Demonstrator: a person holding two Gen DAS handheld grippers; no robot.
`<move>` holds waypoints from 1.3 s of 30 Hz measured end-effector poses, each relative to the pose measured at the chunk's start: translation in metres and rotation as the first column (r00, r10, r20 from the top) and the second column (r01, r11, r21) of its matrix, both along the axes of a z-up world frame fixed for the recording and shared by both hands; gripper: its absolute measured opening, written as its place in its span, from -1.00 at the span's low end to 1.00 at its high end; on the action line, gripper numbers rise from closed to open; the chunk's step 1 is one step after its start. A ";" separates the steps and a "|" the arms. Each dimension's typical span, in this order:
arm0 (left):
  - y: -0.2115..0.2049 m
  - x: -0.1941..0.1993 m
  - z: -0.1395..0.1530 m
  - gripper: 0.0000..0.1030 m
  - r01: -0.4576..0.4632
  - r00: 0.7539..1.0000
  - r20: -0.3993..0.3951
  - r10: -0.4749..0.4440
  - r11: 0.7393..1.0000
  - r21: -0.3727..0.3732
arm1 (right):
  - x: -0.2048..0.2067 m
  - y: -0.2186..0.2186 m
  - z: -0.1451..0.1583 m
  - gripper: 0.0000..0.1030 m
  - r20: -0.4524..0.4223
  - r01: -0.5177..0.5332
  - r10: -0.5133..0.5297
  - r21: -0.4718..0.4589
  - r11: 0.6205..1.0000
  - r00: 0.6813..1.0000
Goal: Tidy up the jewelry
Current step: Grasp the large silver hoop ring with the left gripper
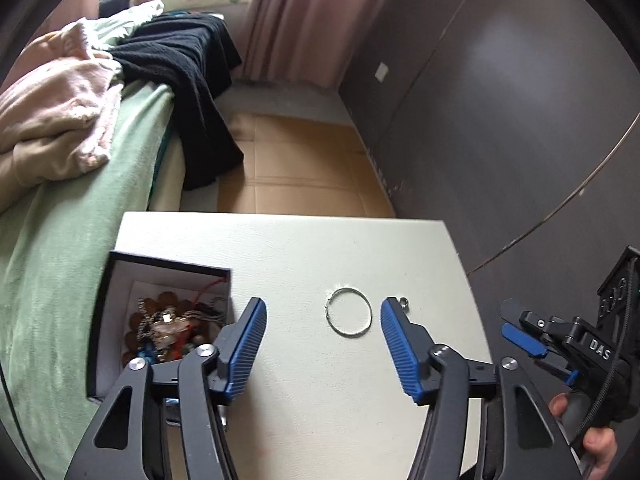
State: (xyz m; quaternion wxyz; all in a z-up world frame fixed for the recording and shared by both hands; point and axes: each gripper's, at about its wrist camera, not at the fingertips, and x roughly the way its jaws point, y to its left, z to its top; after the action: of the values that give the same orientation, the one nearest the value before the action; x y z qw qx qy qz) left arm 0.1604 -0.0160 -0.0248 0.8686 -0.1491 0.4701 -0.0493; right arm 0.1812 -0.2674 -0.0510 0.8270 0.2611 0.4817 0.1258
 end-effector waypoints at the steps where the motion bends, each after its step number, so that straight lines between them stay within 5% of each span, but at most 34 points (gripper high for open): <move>1: -0.004 0.003 -0.001 0.03 0.003 1.000 -0.010 -0.003 1.000 0.013 | 0.001 -0.002 -0.002 0.40 -0.008 0.002 -0.002 0.001 1.000 1.000; 5: -0.021 0.021 -0.015 -0.32 0.026 0.996 -0.082 -0.021 0.998 0.059 | 0.006 -0.010 -0.012 0.39 -0.058 0.032 -0.032 0.013 0.999 0.998; 11: -0.041 0.042 -0.040 -0.58 0.050 0.985 -0.168 -0.030 0.992 0.118 | 0.007 -0.024 -0.012 0.39 -0.070 0.068 -0.065 0.036 0.997 0.995; 21: -0.067 0.058 -0.073 -0.60 0.065 0.972 -0.235 -0.005 0.967 0.248 | 0.007 -0.047 -0.012 0.39 -0.086 0.112 -0.107 0.056 0.992 0.991; 33: -0.066 0.058 -0.086 -0.97 0.070 0.975 -0.221 -0.010 0.962 0.265 | 0.009 -0.041 -0.013 0.39 -0.084 0.102 -0.099 0.034 0.994 0.992; 39: -0.044 0.038 -0.050 -0.97 0.045 0.992 -0.129 -0.018 0.977 0.207 | 0.013 -0.028 -0.015 0.39 -0.088 0.080 -0.078 0.021 0.997 0.993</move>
State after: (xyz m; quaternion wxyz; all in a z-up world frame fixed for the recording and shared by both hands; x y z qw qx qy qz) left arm 0.1987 -0.0604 -0.0743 0.8471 -0.0520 0.5289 -0.0036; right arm 0.1939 -0.2954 -0.0658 0.8065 0.2951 0.5048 0.0873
